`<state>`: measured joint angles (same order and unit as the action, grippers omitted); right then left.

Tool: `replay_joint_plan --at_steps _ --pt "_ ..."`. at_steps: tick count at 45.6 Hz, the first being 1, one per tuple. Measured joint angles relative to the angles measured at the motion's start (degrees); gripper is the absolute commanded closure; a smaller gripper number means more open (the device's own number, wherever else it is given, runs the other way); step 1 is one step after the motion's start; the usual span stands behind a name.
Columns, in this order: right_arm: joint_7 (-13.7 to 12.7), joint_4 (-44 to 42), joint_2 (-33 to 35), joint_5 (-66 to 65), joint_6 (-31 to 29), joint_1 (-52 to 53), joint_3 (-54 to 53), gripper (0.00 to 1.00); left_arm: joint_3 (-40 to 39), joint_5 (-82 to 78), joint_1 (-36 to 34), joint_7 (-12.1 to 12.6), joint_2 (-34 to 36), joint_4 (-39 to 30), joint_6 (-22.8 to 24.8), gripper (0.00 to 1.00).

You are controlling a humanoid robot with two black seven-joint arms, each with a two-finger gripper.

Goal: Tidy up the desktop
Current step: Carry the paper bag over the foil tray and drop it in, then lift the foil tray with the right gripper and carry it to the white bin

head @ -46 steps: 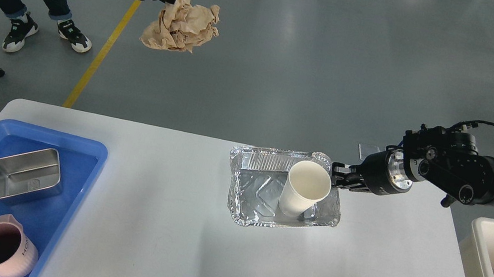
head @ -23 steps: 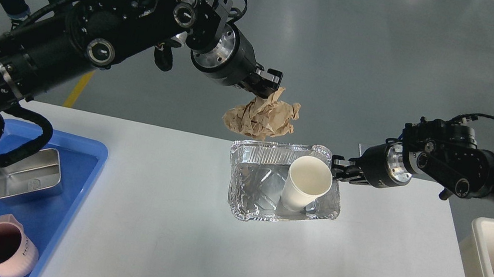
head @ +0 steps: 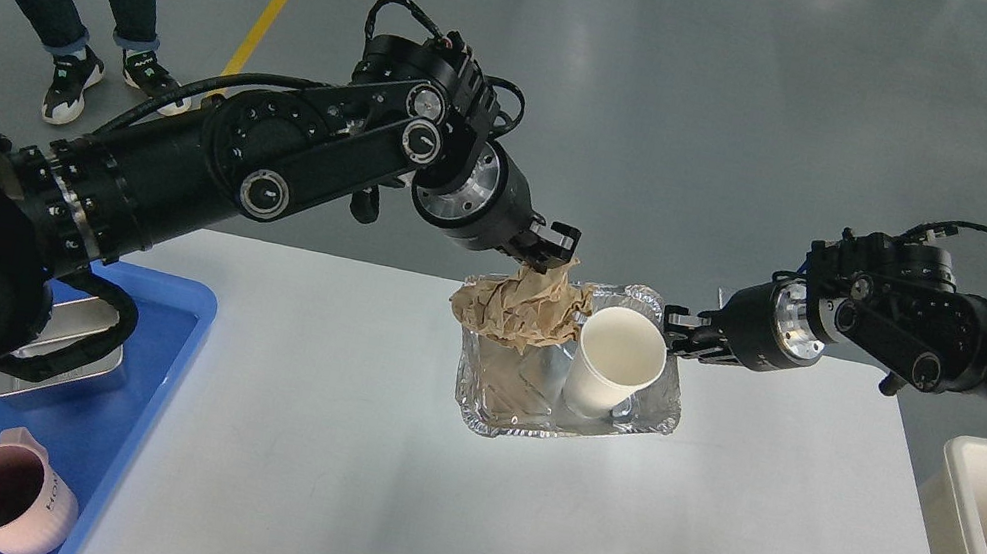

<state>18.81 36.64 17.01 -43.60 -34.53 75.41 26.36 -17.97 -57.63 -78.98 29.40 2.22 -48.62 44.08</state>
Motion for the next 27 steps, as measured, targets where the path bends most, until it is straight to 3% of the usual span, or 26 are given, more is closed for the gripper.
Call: replay_joint_plan --at_steps 19,27 --pt "0.0 0.2 1.0 0.0 0.0 0.0 0.0 1.00 -1.6 1.7 3.1 0.0 2.0 1.3 -1.1 0.00" --pt "0.1 0.1 1.3 0.0 0.0 0.0 0.0 1.00 -9.5 7.2 2.6 -0.5 7.1 1.7 -2.9 0.00"
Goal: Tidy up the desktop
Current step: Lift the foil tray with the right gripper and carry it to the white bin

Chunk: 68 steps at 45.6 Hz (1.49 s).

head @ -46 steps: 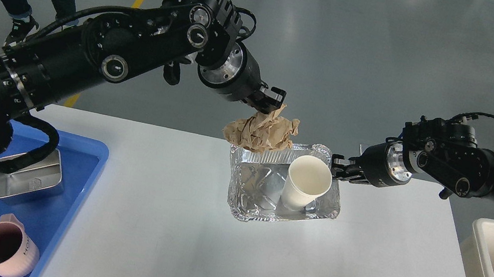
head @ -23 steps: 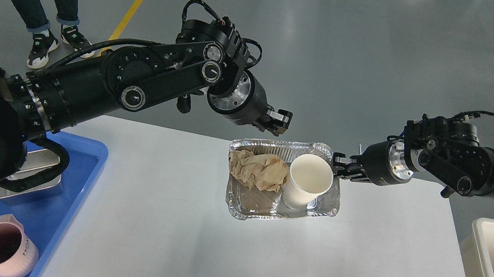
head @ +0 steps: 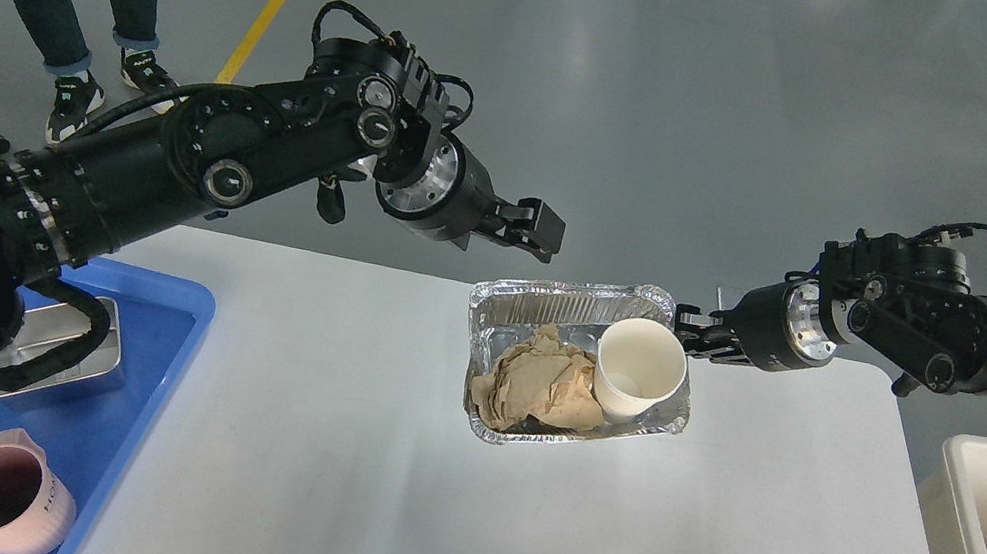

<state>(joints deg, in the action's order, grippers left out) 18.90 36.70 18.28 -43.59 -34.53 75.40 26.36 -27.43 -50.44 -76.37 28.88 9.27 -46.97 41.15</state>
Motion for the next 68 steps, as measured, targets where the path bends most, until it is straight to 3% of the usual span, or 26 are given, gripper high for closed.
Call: replay_joint_plan --at_steps 12,19,28,47,68 --pt "-0.3 -1.2 2.8 5.1 -0.4 -0.2 -0.2 1.00 -19.2 11.3 3.3 -0.8 1.1 5.3 -10.8 0.00" --pt "-0.4 -4.1 6.7 12.3 -0.4 -0.4 -0.3 1.00 -27.2 22.1 11.2 -3.2 1.4 6.6 -12.8 0.00" --pt "-0.5 -7.9 13.9 22.5 0.0 -1.8 -0.3 1.00 -36.6 33.5 18.2 -3.5 1.4 7.0 -16.3 0.00" --pt "-0.4 -9.3 27.5 34.7 5.3 -10.2 -1.0 1.00 -39.9 35.6 26.2 -5.3 1.7 8.9 -17.6 0.00" --pt "-0.3 -8.7 32.2 53.5 16.3 -23.2 -1.4 1.00 -41.6 35.6 29.1 -6.1 2.0 9.1 -17.7 0.00"
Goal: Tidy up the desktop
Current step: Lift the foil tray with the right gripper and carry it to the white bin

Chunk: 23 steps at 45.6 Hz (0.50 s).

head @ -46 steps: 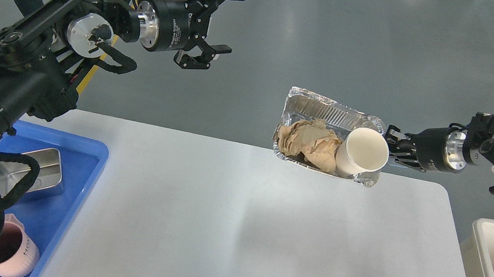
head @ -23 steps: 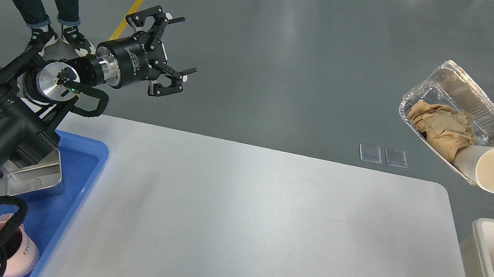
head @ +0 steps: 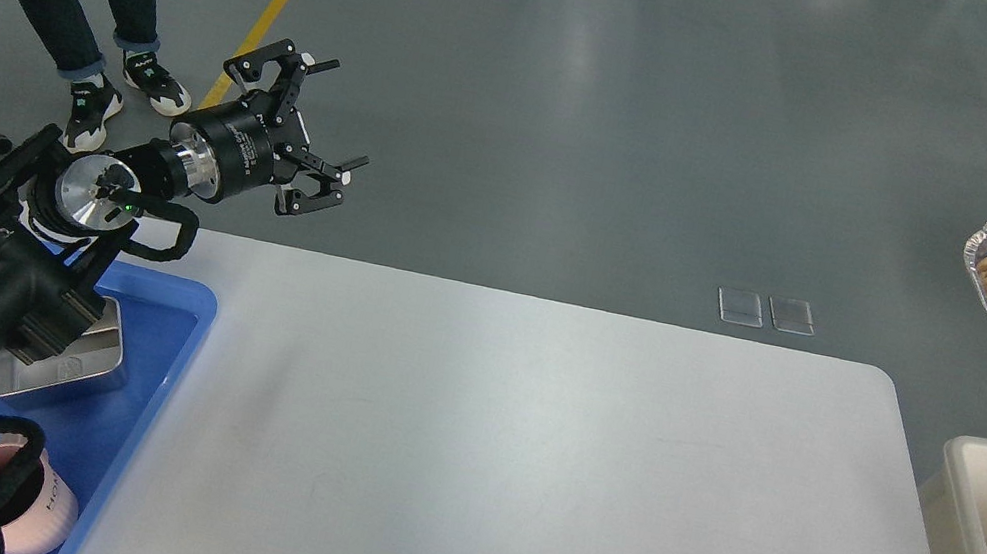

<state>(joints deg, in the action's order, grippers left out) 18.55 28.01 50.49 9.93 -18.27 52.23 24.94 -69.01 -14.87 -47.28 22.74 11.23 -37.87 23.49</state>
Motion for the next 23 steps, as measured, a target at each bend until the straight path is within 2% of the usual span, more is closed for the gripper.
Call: replay_joint_plan --at_steps 23 --pt "0.0 0.3 -0.4 14.6 8.4 -15.7 -1.2 1.00 -2.9 0.0 1.8 -0.1 0.4 1.4 -0.1 0.00"
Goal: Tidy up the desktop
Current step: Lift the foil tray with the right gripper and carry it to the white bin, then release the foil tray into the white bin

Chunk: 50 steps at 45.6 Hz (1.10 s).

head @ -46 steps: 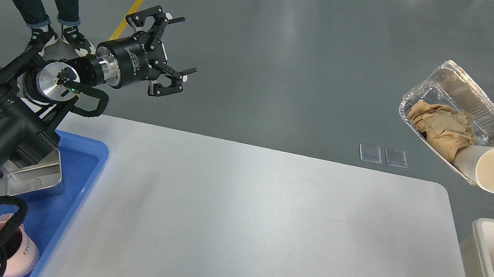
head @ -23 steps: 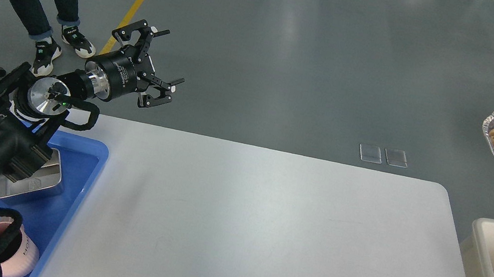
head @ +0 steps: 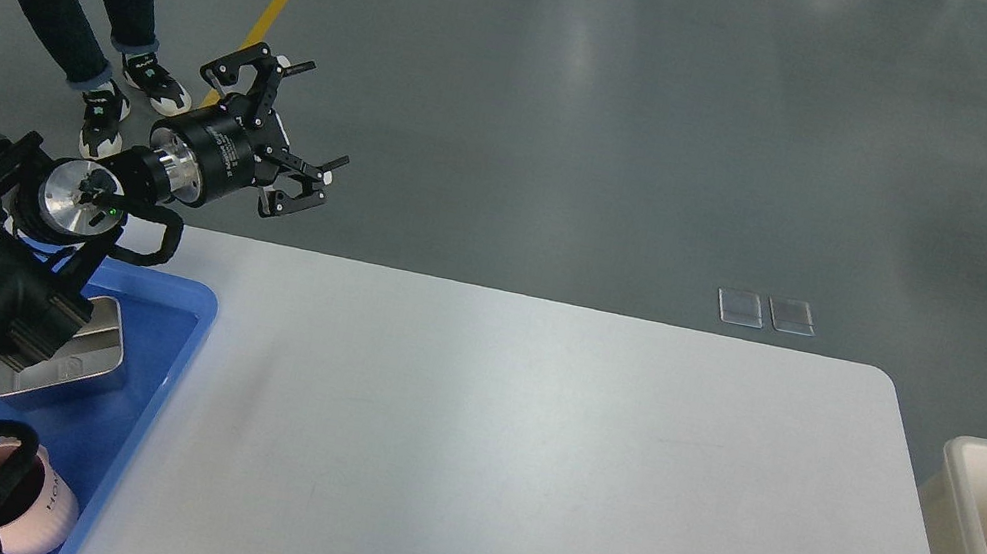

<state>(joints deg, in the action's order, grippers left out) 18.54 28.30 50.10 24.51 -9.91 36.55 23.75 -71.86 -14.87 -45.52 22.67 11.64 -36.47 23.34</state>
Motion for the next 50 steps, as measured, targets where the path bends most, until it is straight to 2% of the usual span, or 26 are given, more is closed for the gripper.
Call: replay_joint_plan --at_steps 13,23,42,50 --pt "0.0 2.7 -0.2 0.7 6.7 -5.8 -2.5 1.00 -0.1 0.0 0.3 0.0 0.2 0.0 0.0 0.00" --pt "0.0 3.0 -0.2 1.7 8.3 -9.1 -4.7 1.00 -0.8 0.1 0.9 -0.2 1.0 0.0 0.1 0.00" --pt "0.0 3.0 0.0 1.9 8.9 -10.2 -5.2 1.00 -15.8 4.4 6.4 -1.0 2.3 0.0 0.1 0.00" --pt "0.0 2.9 0.0 1.8 9.4 -10.3 -5.4 1.00 -17.8 5.8 7.6 -1.0 1.9 0.0 0.2 0.00"
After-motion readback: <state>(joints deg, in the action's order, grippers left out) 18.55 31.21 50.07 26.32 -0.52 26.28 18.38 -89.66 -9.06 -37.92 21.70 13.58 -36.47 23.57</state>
